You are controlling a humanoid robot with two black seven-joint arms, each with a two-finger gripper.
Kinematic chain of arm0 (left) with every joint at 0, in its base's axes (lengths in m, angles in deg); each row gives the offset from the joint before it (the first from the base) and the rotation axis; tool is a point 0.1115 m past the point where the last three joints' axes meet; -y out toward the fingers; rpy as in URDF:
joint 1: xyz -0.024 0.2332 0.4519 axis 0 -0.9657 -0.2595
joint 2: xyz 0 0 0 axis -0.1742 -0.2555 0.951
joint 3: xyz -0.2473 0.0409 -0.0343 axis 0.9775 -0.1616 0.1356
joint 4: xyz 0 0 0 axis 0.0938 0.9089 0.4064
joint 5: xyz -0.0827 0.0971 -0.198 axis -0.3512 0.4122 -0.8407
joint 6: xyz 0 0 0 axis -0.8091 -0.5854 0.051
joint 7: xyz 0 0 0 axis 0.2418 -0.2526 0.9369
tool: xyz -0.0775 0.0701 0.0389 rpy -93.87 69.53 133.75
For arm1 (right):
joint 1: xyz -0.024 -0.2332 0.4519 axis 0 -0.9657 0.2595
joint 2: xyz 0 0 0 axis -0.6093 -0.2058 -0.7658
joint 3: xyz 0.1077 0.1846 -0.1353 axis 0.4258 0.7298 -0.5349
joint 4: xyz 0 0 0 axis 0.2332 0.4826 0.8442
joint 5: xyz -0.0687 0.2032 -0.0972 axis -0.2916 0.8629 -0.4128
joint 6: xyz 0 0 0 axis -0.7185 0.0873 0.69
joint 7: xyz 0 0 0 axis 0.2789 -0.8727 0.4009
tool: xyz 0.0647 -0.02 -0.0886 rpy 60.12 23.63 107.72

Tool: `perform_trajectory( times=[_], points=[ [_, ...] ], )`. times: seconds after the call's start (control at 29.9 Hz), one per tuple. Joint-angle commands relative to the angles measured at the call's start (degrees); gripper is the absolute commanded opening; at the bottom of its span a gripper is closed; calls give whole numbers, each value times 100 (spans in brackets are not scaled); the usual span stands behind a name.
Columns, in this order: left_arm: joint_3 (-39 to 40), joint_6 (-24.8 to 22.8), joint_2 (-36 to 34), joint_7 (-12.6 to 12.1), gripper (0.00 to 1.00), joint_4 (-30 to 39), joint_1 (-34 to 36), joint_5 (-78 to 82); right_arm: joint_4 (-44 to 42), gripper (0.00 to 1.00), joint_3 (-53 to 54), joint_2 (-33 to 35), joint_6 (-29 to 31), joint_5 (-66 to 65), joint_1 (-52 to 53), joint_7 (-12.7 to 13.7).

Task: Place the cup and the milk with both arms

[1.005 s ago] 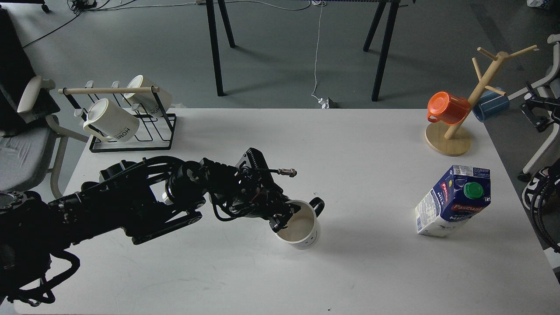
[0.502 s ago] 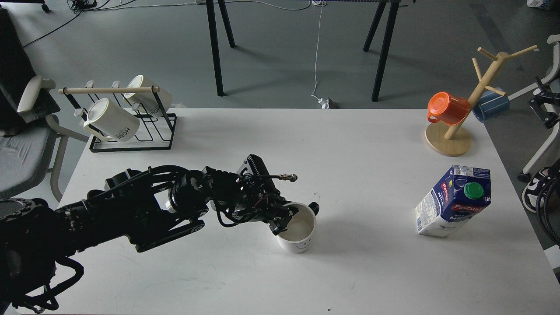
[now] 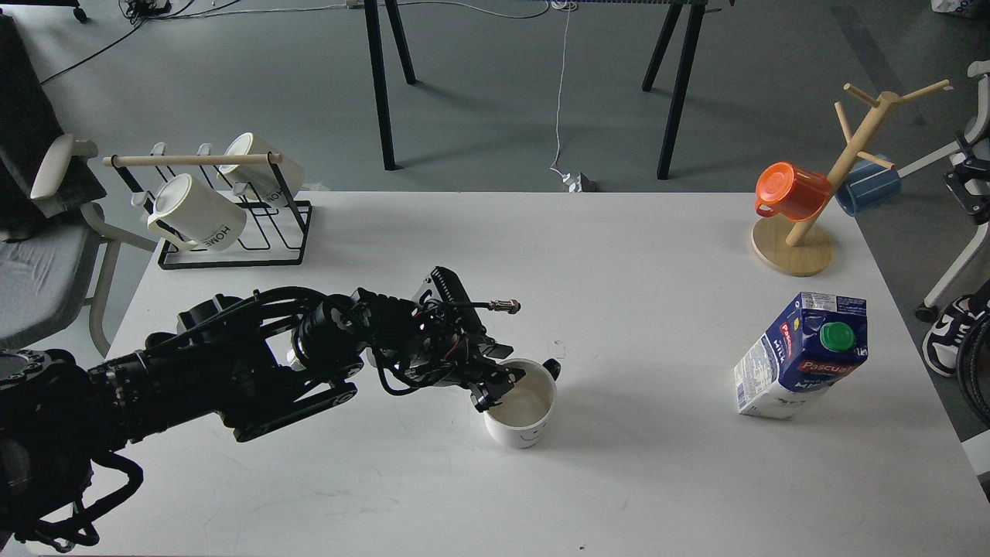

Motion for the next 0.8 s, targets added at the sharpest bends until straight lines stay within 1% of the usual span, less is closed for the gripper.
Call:
perform_trajectory(
  times=[0.0,0.03,0.17,0.23,0.33,0.4,0.47,0.54,0.57,0.6,0.7,0.77],
  points=[
    [243,7,-65,6,69,132,9,0,0,100,-2,2,0,0,-2,9],
    [339,-2,-170,15,71,289,9,0,0,100,-2,11,0,-9,7,9],
    [866,-81,-626,24,72,1062,-34,0,9,100,-2,152,0,0,-2,35],
    [1008,-177,-960,15,72,1362,-26,-588,9,100,-2,213,0,0,-2,70],
    [1236,-187,-1400,33,72,1539,18,-1415,26,100,-46,345,0,-9,-2,88],
    [1735,-169,-1515,50,72,1539,18,-2029,-35,100,-29,354,0,-35,-2,71],
    [2429,-160,-1498,42,72,1486,-61,-2907,-140,100,15,371,0,-35,7,27],
    [3088,-143,-1472,59,72,1451,-244,-4145,-342,100,120,442,0,-35,7,18],
    [3370,-143,-1446,33,76,1451,-350,-4855,-360,100,173,459,0,-35,7,26],
    [3564,-151,-1445,-11,82,1451,-368,-5524,-352,100,173,477,0,-35,7,27],
    [3890,-143,-1445,-20,86,1442,-404,-7134,-317,100,165,573,0,17,-37,27],
    [4022,-143,-1489,-3,94,1355,-421,-8311,-194,100,208,635,0,88,-291,27]
  ],
)
